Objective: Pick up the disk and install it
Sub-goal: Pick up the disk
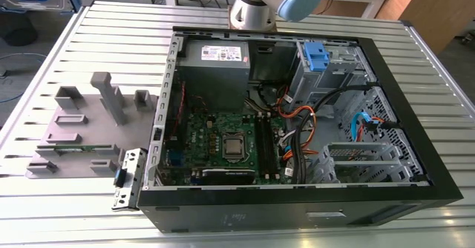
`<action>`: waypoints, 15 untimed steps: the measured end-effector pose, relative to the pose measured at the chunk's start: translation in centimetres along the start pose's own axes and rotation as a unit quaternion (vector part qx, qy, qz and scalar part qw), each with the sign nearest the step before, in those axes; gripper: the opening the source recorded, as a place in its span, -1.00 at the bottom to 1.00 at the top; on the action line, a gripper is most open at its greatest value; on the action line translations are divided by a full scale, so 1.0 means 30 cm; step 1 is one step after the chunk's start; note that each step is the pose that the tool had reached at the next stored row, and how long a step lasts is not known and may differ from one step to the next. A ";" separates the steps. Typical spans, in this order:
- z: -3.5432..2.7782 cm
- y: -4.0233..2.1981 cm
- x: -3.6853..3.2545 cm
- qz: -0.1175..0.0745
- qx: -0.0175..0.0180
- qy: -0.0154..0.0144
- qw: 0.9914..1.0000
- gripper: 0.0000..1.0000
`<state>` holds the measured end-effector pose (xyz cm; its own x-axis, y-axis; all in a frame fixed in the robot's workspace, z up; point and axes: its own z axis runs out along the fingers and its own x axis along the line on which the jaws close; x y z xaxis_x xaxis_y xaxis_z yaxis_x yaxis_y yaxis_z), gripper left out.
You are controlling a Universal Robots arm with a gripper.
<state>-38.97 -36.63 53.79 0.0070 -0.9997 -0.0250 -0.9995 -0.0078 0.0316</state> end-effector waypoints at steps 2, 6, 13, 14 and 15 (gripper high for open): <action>0.000 -0.005 0.000 0.000 0.000 0.000 1.000 -0.30; -0.001 -0.014 0.000 0.000 0.000 0.000 1.000 -0.30; -0.001 -0.028 0.000 0.000 0.000 0.000 1.000 -0.30; -0.001 -0.030 0.000 0.000 0.000 0.000 1.000 -0.30; -0.001 -0.033 0.000 0.000 0.000 0.000 1.000 -0.30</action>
<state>-37.99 -36.63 53.79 0.0070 -0.9997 -0.0249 -0.9995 -0.0078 0.0316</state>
